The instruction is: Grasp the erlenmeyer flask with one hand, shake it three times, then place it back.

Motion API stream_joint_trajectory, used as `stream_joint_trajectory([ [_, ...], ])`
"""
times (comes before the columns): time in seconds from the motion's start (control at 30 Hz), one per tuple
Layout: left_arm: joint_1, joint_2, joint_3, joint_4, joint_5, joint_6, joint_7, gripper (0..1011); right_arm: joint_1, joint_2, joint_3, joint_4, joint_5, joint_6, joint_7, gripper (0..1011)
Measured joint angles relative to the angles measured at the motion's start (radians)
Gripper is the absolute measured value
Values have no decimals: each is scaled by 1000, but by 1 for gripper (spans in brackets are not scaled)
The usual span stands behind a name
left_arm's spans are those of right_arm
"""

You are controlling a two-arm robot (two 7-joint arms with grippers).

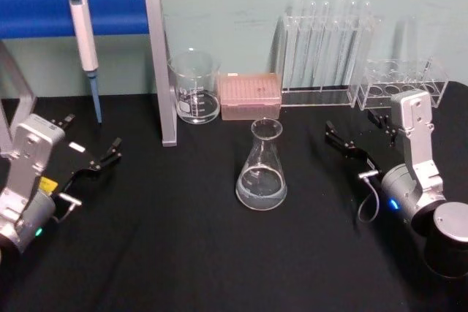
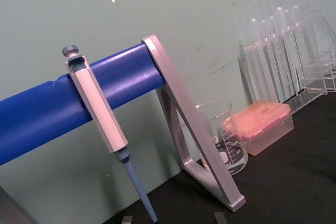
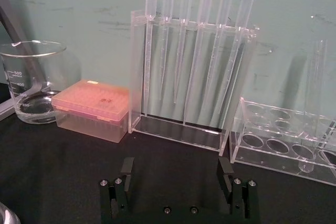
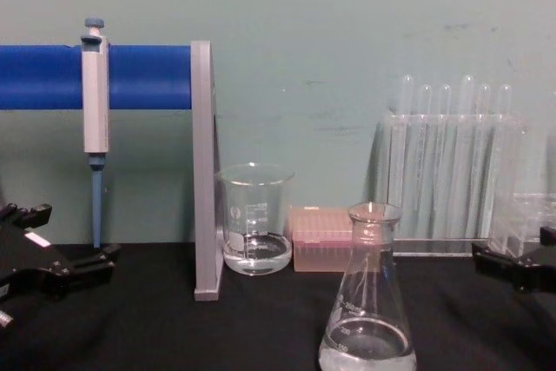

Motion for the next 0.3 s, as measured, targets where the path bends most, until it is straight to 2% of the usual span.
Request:
stream_joint_trajectory([
  [0.3,0,0,0,0,0,0,0,1001,0,0,0,0,0,0,0,1003],
])
